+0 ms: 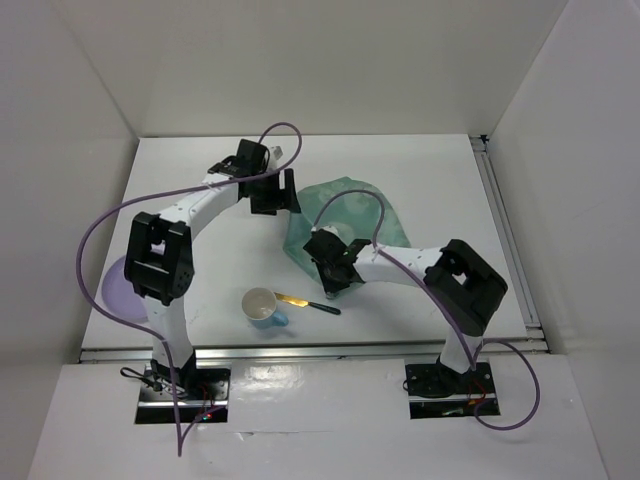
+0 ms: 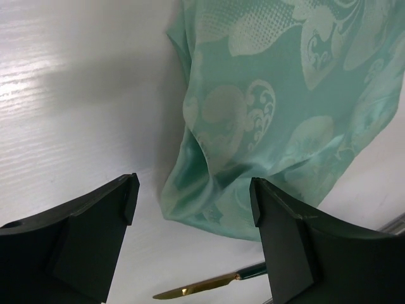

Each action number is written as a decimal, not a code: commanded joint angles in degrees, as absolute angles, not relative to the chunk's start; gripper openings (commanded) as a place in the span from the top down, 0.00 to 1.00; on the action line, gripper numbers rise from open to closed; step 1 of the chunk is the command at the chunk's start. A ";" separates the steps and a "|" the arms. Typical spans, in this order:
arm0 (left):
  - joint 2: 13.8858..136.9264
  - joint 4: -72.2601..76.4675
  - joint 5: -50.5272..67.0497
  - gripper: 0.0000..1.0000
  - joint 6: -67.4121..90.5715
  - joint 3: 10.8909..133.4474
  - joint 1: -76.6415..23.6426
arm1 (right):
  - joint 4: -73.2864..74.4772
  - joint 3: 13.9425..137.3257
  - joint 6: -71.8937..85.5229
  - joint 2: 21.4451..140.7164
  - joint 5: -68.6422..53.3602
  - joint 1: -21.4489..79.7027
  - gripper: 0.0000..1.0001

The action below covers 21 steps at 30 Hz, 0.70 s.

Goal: Set the dinner table for one person

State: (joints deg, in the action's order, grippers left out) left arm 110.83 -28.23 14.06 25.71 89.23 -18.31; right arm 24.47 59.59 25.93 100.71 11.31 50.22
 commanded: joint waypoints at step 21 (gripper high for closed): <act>109.78 -20.58 31.98 0.11 35.85 84.21 -14.15 | 34.36 59.66 25.75 78.84 14.77 26.02 1.00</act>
